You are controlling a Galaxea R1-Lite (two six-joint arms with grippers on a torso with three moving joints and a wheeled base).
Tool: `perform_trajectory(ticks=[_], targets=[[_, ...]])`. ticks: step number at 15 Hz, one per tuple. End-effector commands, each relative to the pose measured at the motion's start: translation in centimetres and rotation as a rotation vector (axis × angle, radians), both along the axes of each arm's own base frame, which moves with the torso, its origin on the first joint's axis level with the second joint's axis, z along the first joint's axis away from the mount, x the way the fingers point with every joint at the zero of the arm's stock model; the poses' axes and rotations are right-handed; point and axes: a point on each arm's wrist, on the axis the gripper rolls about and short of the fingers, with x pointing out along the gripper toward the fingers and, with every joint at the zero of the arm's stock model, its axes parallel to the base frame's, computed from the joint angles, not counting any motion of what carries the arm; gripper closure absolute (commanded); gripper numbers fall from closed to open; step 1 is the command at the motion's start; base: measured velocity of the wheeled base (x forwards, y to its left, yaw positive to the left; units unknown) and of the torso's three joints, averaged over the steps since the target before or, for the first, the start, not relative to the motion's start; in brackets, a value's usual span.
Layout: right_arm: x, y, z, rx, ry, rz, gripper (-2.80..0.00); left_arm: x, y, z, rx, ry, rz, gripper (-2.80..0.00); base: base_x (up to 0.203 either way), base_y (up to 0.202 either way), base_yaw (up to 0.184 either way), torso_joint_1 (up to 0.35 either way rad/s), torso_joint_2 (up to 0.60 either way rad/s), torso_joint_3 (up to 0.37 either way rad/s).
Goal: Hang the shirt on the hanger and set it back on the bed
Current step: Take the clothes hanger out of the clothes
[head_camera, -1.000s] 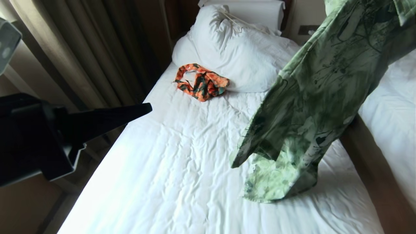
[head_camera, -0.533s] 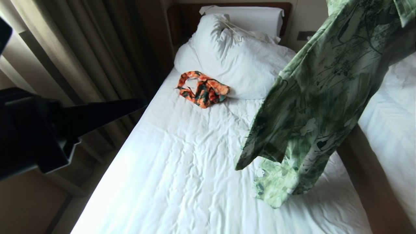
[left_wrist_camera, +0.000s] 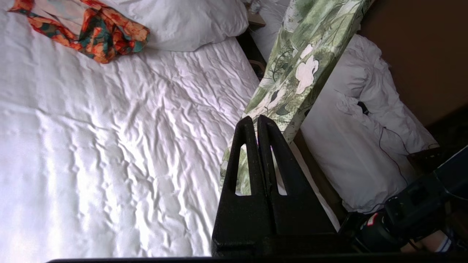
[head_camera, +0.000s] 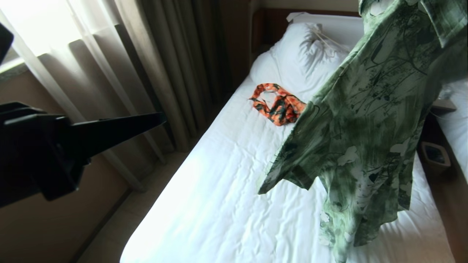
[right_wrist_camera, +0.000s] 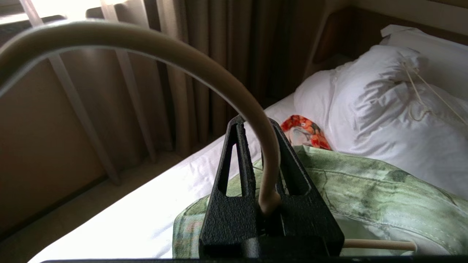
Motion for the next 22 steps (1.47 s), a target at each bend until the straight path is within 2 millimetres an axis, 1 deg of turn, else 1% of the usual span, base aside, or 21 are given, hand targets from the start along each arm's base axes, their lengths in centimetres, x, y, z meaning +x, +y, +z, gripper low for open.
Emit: perform_trajectory(ticks=[1, 2, 4, 5, 9, 14, 17, 19, 22], targets=[[-0.1, 0.0, -0.2, 0.001, -0.003, 0.000, 0.00, 0.1, -0.2, -0.1, 0.003, 0.006, -0.001, 0.00, 0.001, -0.006, 0.131, 0.007, -0.02, -0.012], [0.0, -0.1, -0.3, 0.007, -0.004, -0.001, 0.00, 0.2, -0.2, -0.2, 0.007, 0.010, -0.002, 0.00, -0.001, 0.000, 0.079, -0.002, -0.01, -0.002], [0.2, 0.0, -1.1, 0.000, 0.011, -0.002, 0.00, 0.3, -0.3, -0.8, 0.020, 0.023, -0.006, 0.00, 0.000, 0.000, 0.000, 0.000, 0.00, 0.000], [0.0, -0.1, -1.2, -0.003, 0.010, 0.000, 0.00, 0.3, -0.3, -0.9, 0.023, 0.026, -0.006, 0.00, 0.000, 0.000, 0.000, 0.000, 0.00, 0.000], [-0.1, -0.1, -1.1, -0.003, 0.007, 0.010, 0.00, 0.4, -0.4, -0.8, 0.021, 0.023, -0.007, 0.00, 0.000, 0.003, -0.013, 0.002, 0.00, 0.002], [-0.1, -0.1, -1.2, -0.008, 0.004, 0.020, 0.00, 0.3, -0.4, -0.8, 0.020, 0.023, -0.007, 0.00, -0.004, 0.008, -0.159, 0.004, 0.00, 0.000], [0.2, 0.1, -1.2, -0.006, 0.009, 0.020, 0.00, 0.1, -0.2, -0.5, 0.009, 0.014, -0.007, 0.00, 0.000, 0.005, -0.124, 0.003, 0.00, 0.005], [0.8, 0.6, -1.3, -0.003, 0.018, 0.007, 0.00, 0.0, -0.3, -0.2, 0.006, 0.010, -0.015, 0.00, 0.000, 0.000, 0.000, 0.000, 0.00, 0.000], [2.0, 1.7, -1.1, 0.050, 0.038, -0.069, 0.00, -0.2, -0.9, -0.2, 0.011, 0.013, -0.053, 0.00, 0.000, 0.000, 0.000, 0.000, 0.00, 0.000]])
